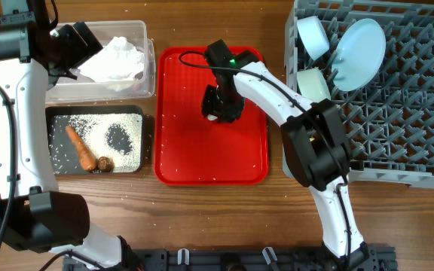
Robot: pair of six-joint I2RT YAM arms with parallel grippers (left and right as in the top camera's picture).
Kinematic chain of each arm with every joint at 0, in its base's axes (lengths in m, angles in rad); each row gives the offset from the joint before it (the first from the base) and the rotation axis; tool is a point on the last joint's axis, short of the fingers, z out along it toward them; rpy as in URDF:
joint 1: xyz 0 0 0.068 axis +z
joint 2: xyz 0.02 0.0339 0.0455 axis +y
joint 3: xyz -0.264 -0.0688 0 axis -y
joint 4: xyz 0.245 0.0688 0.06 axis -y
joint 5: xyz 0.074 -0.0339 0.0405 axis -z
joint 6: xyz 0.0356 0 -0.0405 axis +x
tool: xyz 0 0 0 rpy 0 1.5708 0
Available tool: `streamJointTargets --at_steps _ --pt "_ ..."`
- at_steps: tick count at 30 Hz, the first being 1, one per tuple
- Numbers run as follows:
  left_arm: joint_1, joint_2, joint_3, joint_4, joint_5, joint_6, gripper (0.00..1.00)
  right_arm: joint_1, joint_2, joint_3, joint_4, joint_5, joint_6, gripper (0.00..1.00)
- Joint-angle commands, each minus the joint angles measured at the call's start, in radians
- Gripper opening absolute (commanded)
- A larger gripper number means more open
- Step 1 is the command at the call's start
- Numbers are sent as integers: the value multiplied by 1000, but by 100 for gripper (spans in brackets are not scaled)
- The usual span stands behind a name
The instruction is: Sort waste into correct bins and load items into the dishwasher rack
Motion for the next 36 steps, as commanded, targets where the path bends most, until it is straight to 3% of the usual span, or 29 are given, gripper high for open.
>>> streamJointTargets --at_steps 1,5,7,9,13,17,21,30,34,36 --pt "4 6 -2 2 -10 -5 100 6 51 -7 -1 -2 19 36" --pt "4 6 -2 2 -10 -5 100 3 51 -6 0 5 25 35" --pt "4 6 -2 2 -10 -5 100 3 51 20 5 52 52 49" --pt "4 6 -2 2 -10 -5 100 3 51 29 4 128 74 55" --pt "4 6 -2 2 -10 -5 100 -12 51 29 0 206 97 55" --pt "4 6 -2 2 -10 -5 100 -9 51 21 15 282 90 39" --pt "4 6 -2 2 -10 -5 100 18 53 -2 79 279 54 31" --pt "4 6 -2 2 -10 -5 100 25 51 -2 67 153 -83 4" --pt "4 6 -2 2 -10 -5 100 16 -27 47 40 101 -195 4" --pt "4 6 -2 2 -10 -5 100 -1 -201 53 -24 143 -283 4"
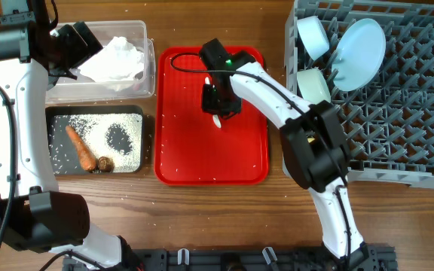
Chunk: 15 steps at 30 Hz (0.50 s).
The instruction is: Sort waste into correct bins and load items into the dishwasher rack
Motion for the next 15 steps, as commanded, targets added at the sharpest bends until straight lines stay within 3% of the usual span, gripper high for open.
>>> streamJointTargets --at_steps 1,3,6,8,10,15 --pt "4 6 -2 2 -10 -5 100 -45 -330 30 -121 103 -103 4" --pt "4 6 -2 2 -10 -5 100 -79 -482 30 -220 270 -59 4" --pt "4 6 -2 2 -10 -5 100 -197 -706 24 -486 623 150 4" --pt "4 6 -2 2 -10 -5 100 -290 -760 -21 -600 688 270 4" --pt "4 6 -2 2 -10 -5 100 -348 -764 -97 -606 689 279 4" --pt "4 6 -2 2 -10 -5 100 -491 -764 -483 -388 629 275 4"
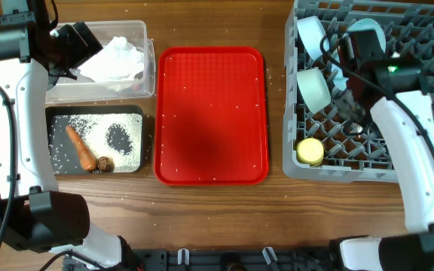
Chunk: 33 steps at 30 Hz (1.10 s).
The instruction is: Sort waste into correct bins and load items into the dishwasher rack
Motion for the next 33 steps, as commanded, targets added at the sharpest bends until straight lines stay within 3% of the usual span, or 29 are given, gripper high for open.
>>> streamJointTargets --at_steps 1,2,4,5,7,12,14,15,17,19,22,24,28,30,33 --pt "4 6 -2 2 -10 -5 100 -40 3 -125 58 -21 18 4" --pt "4 6 -2 2 -10 -5 100 -40 3 -141 69 -24 18 4" --pt "4 6 -2 2 -10 -5 100 -39 3 -148 80 -26 -9 20" --pt "4 6 -2 2 -10 -5 100 -40 3 -148 82 -26 -9 50" --pt "4 6 -2 2 -10 -5 100 -40 3 -148 90 -26 -34 66" --pt "4 6 -2 2 -10 -5 100 -39 -50 -63 81 -158 -204 68" --pt "4 6 -2 2 -10 -5 100 -39 -183 115 18 -320 -405 67" --pt "4 6 -2 2 -10 -5 100 -39 -254 201 -23 -450 -459 100" --pt "4 6 -2 2 -10 -5 100 -39 -382 229 10 -568 -448 100" --pt "4 6 -2 2 -10 -5 100 -39 -467 229 4 -568 -449 100" --pt "4 6 -2 2 -10 -5 100 -39 -600 227 -13 -456 -502 100" --pt "4 6 -2 2 -10 -5 100 -39 -640 198 6 -383 -611 100" --pt "4 6 -2 2 -10 -5 100 -40 -855 -250 478 -346 -781 100" --pt "4 6 -2 2 -10 -5 100 -87 -1023 -621 835 -423 -792 100" --pt "4 6 -2 2 -10 -5 100 -121 -1203 -942 1057 -506 -790 100"
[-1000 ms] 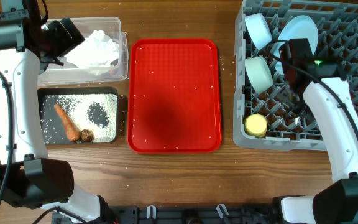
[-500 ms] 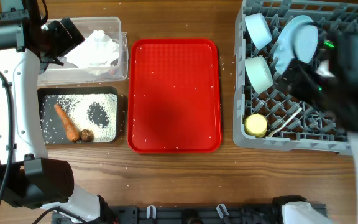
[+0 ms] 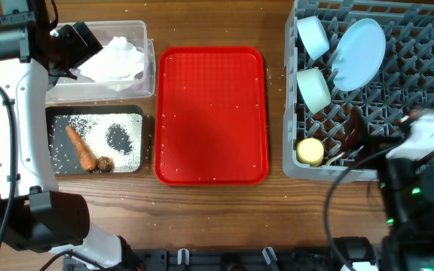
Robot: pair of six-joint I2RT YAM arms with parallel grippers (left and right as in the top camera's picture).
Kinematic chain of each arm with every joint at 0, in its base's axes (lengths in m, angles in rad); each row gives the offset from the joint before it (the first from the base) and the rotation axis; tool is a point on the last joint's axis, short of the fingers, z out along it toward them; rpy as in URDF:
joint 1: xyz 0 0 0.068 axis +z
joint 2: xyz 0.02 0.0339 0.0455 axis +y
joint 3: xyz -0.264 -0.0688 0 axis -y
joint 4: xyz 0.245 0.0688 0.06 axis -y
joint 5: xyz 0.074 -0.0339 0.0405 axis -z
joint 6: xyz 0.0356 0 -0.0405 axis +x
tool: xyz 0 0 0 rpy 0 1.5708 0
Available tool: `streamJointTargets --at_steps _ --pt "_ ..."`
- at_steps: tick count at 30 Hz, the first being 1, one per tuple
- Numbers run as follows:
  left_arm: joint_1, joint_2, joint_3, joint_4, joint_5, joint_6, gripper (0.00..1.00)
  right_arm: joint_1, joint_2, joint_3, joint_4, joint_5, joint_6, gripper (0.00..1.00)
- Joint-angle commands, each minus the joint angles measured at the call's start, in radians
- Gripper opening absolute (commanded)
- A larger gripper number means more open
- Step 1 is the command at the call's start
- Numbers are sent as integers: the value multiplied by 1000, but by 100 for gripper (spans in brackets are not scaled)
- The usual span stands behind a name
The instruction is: Sort waste into correct bins and load items into the dishwasher rack
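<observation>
The red tray [image 3: 209,113] lies bare apart from a few crumbs. To its right is the grey dishwasher rack [image 3: 413,68], holding two white bowls [image 3: 313,38], a pale blue plate [image 3: 360,45], a yellow round item [image 3: 310,151] and a dark item [image 3: 350,129]. My right arm [image 3: 413,181] sits blurred at the rack's near right corner, its fingers hidden. My left gripper [image 3: 77,41] hangs over the clear bin [image 3: 138,83] of white tissue [image 3: 115,59]. Its jaws cannot be made out.
A black tray [image 3: 130,113] near the left arm holds scattered grains, a carrot [image 3: 81,149] and a small brown nut-like piece [image 3: 105,162]. Crumbs dot the wooden table around the trays. A cable [image 3: 345,181] loops from the right arm in front of the rack.
My right arm has left the space over the rack by the plate and now sits at the rack's near right corner. The plate shows whole again. The left arm has not moved.
My right gripper was down on the upper middle of the red tray, then stood there with a small white item under its fingers. Then the tray was bare and the gripper was over the rack. Now the arm is back at the near right.
</observation>
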Motion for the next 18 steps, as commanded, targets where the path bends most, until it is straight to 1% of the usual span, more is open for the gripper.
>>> streamJointTargets --at_steps 1,3,5,7,9,18 --pt "5 6 -1 3 -10 -5 100 -26 -182 -275 137 -90 -24 100" --pt "5 6 -1 3 -9 -5 100 -43 -315 -463 232 -123 -24 100" --pt "5 6 -1 3 -9 -5 100 -55 -412 -601 325 -141 -25 100" --pt "5 6 -1 3 -9 -5 100 -55 -471 -671 352 -144 -24 100" --pt "5 6 -1 3 -10 -5 100 -54 -480 -701 361 -143 -25 100" --pt "5 6 -1 3 -10 -5 100 -54 -476 -703 365 -143 -25 100"
